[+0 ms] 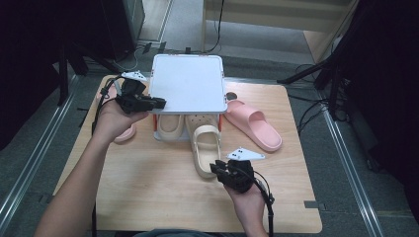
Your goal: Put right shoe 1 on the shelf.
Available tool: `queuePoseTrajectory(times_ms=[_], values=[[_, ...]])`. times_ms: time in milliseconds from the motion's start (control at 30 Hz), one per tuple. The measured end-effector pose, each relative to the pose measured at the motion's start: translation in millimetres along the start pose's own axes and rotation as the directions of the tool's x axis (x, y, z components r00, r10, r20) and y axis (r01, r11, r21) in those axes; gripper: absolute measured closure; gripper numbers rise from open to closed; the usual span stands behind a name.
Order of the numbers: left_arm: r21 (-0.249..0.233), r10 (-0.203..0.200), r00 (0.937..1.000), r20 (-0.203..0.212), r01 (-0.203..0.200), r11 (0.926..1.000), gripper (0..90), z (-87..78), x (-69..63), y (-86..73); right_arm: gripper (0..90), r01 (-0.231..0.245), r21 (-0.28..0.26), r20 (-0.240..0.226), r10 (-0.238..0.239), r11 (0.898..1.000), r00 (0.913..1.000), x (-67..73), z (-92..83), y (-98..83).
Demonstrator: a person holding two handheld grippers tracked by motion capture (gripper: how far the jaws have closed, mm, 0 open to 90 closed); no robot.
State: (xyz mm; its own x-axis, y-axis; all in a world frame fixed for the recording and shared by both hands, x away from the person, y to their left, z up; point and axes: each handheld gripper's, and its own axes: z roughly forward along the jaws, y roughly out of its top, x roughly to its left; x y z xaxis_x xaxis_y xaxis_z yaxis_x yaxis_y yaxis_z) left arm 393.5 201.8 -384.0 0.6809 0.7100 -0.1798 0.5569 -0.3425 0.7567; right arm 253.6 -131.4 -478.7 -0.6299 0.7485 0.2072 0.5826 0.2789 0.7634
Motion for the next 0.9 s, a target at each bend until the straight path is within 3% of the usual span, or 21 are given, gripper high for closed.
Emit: queuePoseTrajectory(times_ms=[100, 200, 400, 900], values=[[-0.002, -0.004, 1.0000, 0.006, 0.004, 1.0000, 83.0, 0.0, 1.0, -0.2, 85.5, -0.006, -0.004, -0.003, 0.006, 1.000, 1.0000, 5.1, -2.0, -4.0], [-0.003, -0.006, 1.0000, 0.006, 0.006, 1.0000, 83.0, 0.1, 0.9, 0.0, 87.3, 0.027, 0.026, -0.002, -0.027, 0.999, 0.9996, 10.3, 0.4, -8.5], [-0.004, -0.008, 0.9999, 0.012, 0.008, 1.0000, 83.1, 0.1, 1.7, -0.2, 88.9, 0.025, 0.085, 0.002, -0.025, 0.996, 0.9997, 13.2, 6.1, -19.9], [-0.006, -0.003, 0.9999, 0.014, 0.003, 1.0000, 83.0, 0.4, 2.0, -0.3, 89.1, 0.024, 0.119, 0.013, -0.026, 0.993, 0.9996, 10.0, 24.7, -23.2]])
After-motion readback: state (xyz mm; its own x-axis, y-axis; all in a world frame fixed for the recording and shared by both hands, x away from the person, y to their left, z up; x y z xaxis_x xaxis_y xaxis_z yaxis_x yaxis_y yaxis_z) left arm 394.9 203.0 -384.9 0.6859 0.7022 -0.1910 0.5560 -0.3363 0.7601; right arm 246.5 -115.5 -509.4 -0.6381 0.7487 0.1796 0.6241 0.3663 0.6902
